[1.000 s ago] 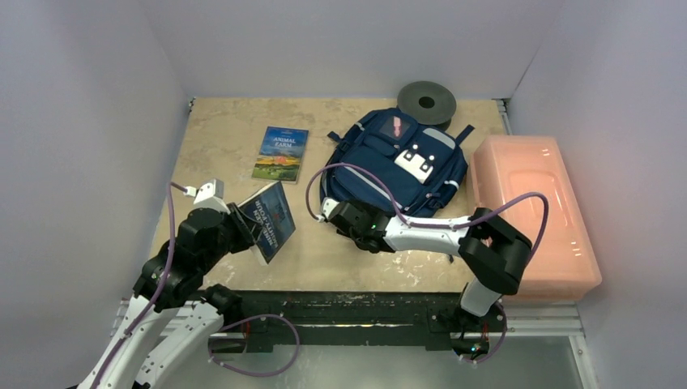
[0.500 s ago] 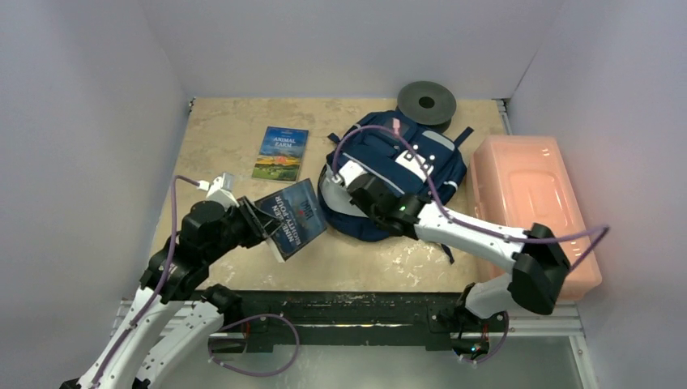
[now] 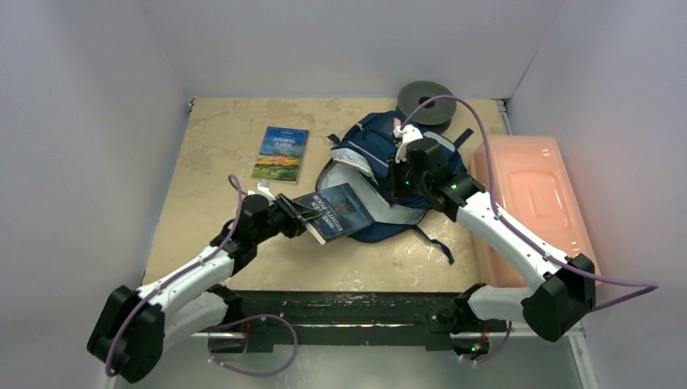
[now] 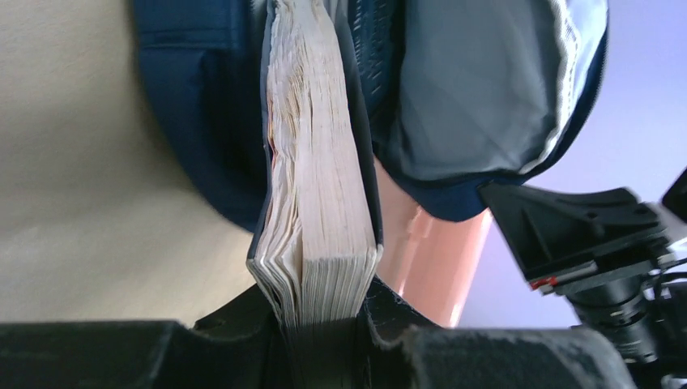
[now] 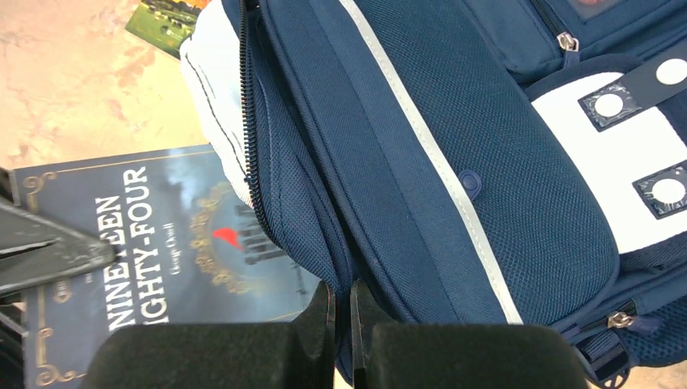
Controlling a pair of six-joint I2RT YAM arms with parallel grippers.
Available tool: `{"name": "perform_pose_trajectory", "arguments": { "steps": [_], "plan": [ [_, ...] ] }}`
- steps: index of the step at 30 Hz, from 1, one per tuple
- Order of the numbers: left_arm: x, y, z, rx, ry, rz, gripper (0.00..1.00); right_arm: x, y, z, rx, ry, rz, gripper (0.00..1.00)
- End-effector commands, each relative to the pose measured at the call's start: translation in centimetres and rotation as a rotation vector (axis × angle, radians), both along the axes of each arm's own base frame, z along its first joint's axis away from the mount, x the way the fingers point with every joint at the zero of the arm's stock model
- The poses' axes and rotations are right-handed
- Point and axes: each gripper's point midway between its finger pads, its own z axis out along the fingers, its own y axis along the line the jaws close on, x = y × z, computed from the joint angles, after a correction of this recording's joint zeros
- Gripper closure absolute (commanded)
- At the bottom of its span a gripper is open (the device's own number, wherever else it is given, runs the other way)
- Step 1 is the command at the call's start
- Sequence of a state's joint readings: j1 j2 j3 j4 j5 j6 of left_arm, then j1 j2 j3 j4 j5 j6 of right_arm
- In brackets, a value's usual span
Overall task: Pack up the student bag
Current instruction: Place the book in the student bag.
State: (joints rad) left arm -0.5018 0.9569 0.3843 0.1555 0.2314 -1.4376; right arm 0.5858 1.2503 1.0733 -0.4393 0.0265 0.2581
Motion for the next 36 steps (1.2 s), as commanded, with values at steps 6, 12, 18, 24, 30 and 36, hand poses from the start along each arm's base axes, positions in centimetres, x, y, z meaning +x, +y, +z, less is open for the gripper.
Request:
{"name": "perform_pose_trajectory", "arguments": {
  "steps": [6,12,18,24,30,36],
  "plan": [
    [4.5,-2.8,12.1,-0.44,-0.332,0.015,1.0,2.0,2.2,7.7,0.303,-0.11,0.027,1.0],
    [6.3,-4.8,12.8,-0.441,-0.335,0.011,1.0,2.1,2.9,9.0,0.358,-0.11,0.055,1.0],
    [8.6,-8.9,11.5,-0.509,-0.292,-0.034,1.0,2.1,3.2,11.0,0.405,-0.134,0.065,1.0],
    [12.1,-12.6,8.5,-0.384,-0.295,0.006,1.0,2.2,2.6,12.3,0.394,-0.167,0.06,1.0],
    [15.6,-16.2,6.2,-0.291,-0.299,0.043,1.0,2.0,2.6,11.1,0.38,-0.151,0.069,1.0],
    [15.5,-17.6,0.2,-0.135,-0.007,0.038,0.67,2.3,1.9,10.2,0.345,-0.156,0.05,1.0]
  ]
}}
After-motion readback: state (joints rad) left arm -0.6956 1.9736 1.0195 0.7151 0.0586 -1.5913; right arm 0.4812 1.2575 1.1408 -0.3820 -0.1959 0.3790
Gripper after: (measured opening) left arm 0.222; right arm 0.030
